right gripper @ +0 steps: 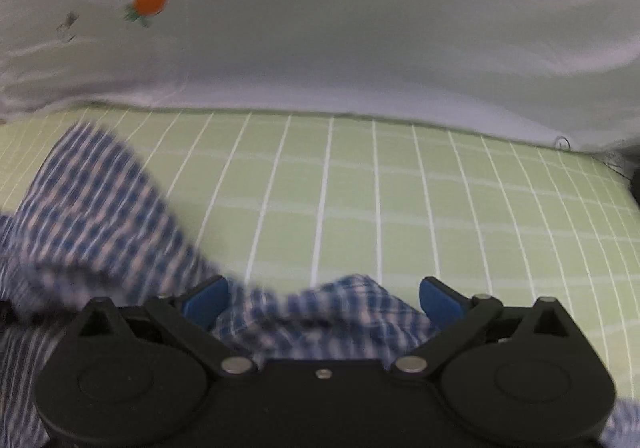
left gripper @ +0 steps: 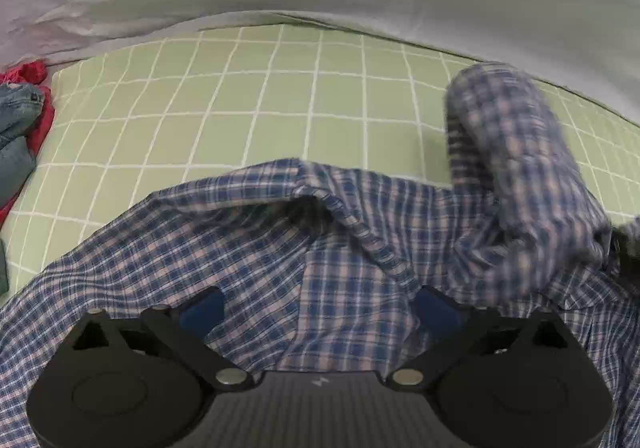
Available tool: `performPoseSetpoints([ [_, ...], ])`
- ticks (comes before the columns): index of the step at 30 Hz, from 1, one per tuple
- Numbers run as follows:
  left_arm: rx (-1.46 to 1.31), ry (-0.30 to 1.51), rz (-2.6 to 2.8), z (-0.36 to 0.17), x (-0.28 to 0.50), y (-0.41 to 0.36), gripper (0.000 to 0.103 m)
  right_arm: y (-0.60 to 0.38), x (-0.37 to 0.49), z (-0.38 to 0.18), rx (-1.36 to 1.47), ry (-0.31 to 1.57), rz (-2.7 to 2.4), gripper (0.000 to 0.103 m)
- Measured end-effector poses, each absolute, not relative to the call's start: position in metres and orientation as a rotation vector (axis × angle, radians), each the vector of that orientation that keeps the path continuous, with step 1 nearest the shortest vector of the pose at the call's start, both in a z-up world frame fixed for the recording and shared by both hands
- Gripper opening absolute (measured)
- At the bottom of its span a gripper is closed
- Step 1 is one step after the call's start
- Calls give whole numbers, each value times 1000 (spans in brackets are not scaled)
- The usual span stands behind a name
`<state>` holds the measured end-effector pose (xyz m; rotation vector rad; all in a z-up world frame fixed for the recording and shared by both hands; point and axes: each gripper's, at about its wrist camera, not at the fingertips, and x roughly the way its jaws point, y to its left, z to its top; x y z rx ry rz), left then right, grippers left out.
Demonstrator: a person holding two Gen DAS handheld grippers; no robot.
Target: Fold clothes
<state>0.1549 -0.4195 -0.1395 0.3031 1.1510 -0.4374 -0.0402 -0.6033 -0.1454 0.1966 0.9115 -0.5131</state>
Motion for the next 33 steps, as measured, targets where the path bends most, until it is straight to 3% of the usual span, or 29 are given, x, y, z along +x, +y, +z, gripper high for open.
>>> performPoseSetpoints([
  [6, 318, 1146, -448, -139, 151, -417, 103, -583, -68, -144, 191, 922, -495, 103],
  [15, 317, 1150, -446, -140, 154, -418, 103, -591, -37, -125, 76, 878, -472, 102],
  [18, 317, 1150, -447, -141, 155, -419, 103, -599, -20, -126, 93, 866, -408, 94],
  [20, 318, 1152, -448, -141, 155, -419, 103, -603, -15, -129, 147, 896, -357, 75],
  [21, 319, 1152, -449, -141, 156, -419, 103, -605, -13, -132, 184, 909, -333, 71],
  [33, 324, 1163, -451, -142, 158, -421, 103, -601, -36, -142, 289, 899, -308, 67],
])
